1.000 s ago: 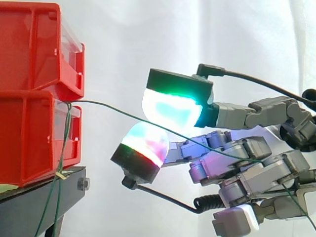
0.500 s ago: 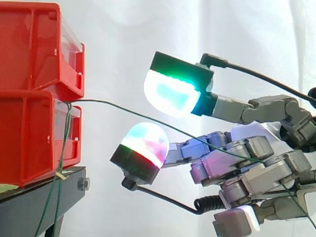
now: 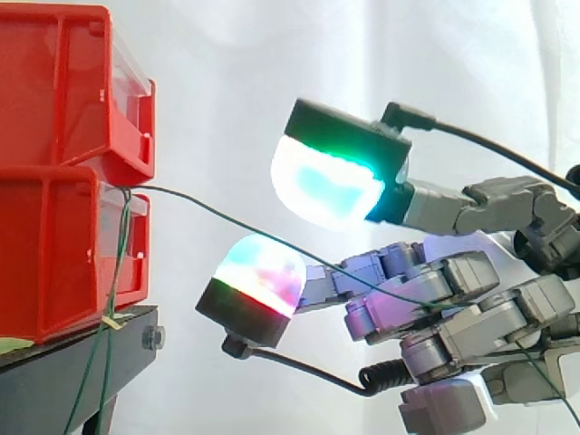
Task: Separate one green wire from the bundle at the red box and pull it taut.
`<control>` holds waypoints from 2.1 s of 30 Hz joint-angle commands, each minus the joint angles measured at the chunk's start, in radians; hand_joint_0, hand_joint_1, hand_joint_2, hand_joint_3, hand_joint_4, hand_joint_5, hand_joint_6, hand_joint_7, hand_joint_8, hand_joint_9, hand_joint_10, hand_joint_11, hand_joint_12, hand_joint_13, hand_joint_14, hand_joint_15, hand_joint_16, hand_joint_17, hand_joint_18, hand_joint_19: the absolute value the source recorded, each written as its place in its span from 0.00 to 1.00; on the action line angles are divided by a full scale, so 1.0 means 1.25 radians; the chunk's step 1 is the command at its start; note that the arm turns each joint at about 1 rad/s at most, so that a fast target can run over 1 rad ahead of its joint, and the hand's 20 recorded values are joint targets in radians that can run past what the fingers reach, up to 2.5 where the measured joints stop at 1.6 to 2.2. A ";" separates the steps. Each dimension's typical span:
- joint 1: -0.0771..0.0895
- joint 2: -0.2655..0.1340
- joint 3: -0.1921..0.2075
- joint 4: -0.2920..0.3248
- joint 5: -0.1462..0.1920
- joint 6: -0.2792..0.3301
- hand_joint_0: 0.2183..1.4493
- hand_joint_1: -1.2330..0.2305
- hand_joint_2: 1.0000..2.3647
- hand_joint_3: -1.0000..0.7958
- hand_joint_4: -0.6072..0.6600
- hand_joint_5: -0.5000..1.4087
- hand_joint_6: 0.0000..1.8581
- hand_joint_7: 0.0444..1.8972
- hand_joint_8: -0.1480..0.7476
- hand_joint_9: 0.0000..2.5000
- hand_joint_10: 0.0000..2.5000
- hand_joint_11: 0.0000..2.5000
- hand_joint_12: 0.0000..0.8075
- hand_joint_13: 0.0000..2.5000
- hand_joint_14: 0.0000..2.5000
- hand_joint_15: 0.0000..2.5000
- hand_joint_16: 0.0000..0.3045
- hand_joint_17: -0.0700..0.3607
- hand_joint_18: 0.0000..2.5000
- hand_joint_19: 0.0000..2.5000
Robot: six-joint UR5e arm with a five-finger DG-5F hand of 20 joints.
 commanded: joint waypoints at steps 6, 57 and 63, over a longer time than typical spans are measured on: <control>0.000 -0.001 0.000 0.000 0.000 0.000 0.41 0.27 0.00 0.28 0.40 0.14 0.50 0.47 0.36 0.42 1.00 0.48 0.31 0.63 1.00 0.19 0.15 0.40 0.54 0.34; 0.002 0.001 -0.002 0.002 0.007 -0.001 0.12 0.34 0.00 0.28 0.63 0.12 0.47 0.38 0.48 0.47 1.00 0.49 0.41 0.77 1.00 0.10 0.20 0.48 0.85 0.53; 0.004 0.001 -0.002 0.002 0.009 -0.001 0.13 0.51 0.00 0.28 0.72 0.15 0.45 0.41 0.51 0.64 1.00 0.58 0.42 0.86 1.00 0.11 0.19 0.46 1.00 0.58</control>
